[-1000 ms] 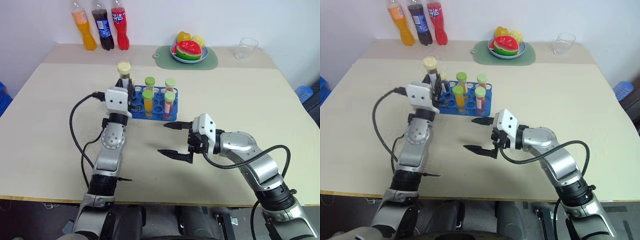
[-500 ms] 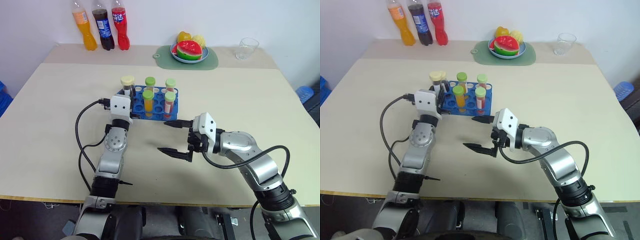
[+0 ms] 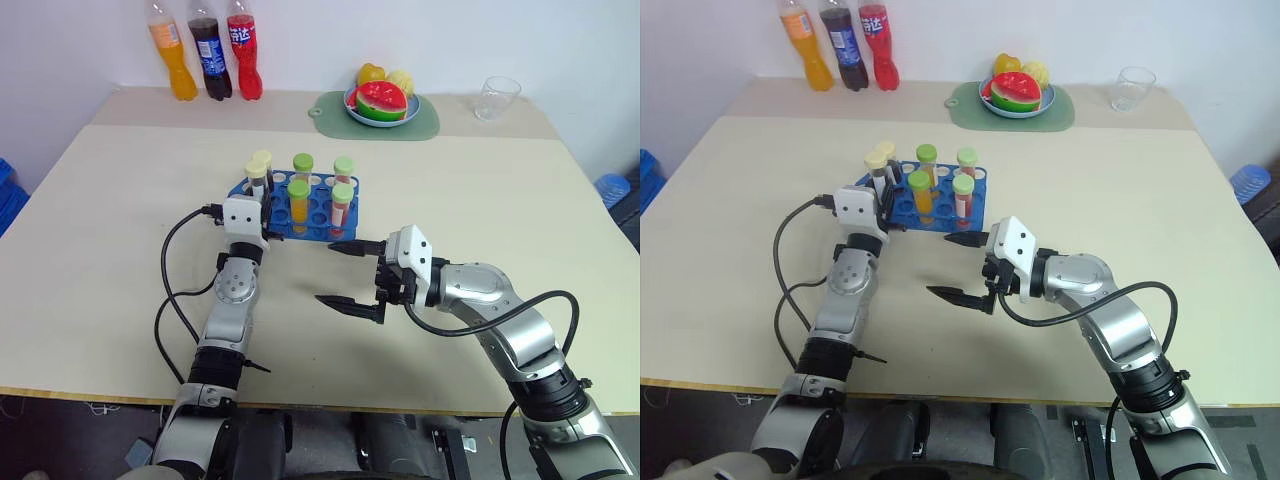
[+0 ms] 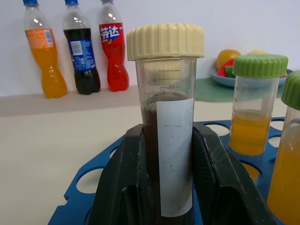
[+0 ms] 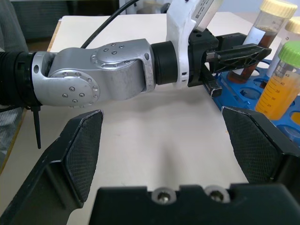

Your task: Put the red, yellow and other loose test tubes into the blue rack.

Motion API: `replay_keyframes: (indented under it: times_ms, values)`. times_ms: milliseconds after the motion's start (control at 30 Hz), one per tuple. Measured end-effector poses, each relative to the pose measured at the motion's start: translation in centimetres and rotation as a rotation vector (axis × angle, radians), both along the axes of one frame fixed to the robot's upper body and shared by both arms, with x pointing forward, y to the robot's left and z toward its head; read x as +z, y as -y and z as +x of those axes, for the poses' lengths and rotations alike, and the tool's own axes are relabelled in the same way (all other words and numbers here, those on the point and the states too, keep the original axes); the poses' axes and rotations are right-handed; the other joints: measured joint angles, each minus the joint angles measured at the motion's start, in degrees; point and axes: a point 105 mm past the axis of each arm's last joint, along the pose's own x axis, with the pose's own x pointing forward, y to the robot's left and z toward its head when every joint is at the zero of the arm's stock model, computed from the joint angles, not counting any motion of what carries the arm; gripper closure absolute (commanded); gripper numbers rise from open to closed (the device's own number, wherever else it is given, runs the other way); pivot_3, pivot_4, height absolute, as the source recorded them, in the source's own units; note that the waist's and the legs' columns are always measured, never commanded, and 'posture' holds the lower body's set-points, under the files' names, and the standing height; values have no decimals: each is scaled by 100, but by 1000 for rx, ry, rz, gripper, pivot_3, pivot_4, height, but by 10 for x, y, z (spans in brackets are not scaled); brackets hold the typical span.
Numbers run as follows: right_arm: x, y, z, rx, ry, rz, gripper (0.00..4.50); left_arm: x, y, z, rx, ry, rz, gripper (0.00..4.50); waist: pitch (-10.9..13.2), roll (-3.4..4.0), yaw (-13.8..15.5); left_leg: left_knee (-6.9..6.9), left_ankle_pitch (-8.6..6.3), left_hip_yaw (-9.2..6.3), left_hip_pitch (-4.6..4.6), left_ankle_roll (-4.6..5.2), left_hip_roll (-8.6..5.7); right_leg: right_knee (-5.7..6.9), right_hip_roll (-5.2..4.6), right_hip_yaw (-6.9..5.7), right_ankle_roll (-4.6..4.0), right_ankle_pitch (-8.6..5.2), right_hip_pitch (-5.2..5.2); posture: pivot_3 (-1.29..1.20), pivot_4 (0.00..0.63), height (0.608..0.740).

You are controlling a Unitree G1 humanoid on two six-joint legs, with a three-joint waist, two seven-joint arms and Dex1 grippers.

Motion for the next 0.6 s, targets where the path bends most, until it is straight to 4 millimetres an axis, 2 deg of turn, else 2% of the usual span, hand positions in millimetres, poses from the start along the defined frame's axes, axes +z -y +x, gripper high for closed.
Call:
replay_keyframes:
  times_ms: [167, 267, 400, 467, 500, 600]
  values:
    - [0, 1, 0, -7, -3, 2, 0, -3, -1, -4, -11, 0, -24, 853, 0, 0, -7, -1, 0, 0, 0, 0, 0, -1, 0, 0, 0, 0, 0, 0, 150, 734]
    - [3, 5, 4, -38, -6, 18, 0, -2, -8, -15, -26, 13, -50, 853, 0, 0, -23, -2, 0, -1, 0, 0, 2, 0, 0, 0, 0, 0, -1, 0, 150, 734]
    - [13, 19, 12, -109, -7, 53, 0, 19, -34, -33, -55, 53, -48, 853, 0, 0, -55, -3, 0, -1, 0, 0, 7, 1, 2, 0, -1, 0, -1, 0, 150, 734]
    - [17, 33, 18, -172, -6, 60, 0, 28, -57, -46, -85, 40, -7, 853, 1, 2, -104, -8, 0, -2, 0, 0, 10, 2, 3, 0, -3, -1, -2, 0, 150, 734]
    - [18, 47, 21, -225, -12, 55, 0, 30, -73, -55, -109, 0, 49, 853, 1, 2, -126, -10, -1, -2, 1, 1, 11, 2, 5, 0, -3, -2, -2, 0, 150, 734]
    - [20, 82, 25, -341, -22, 31, 0, 25, -105, -73, -154, -151, 173, 853, 3, 6, -134, -10, -2, 3, 5, 3, 11, 1, 5, 2, -3, -3, 1, 0, 150, 734]
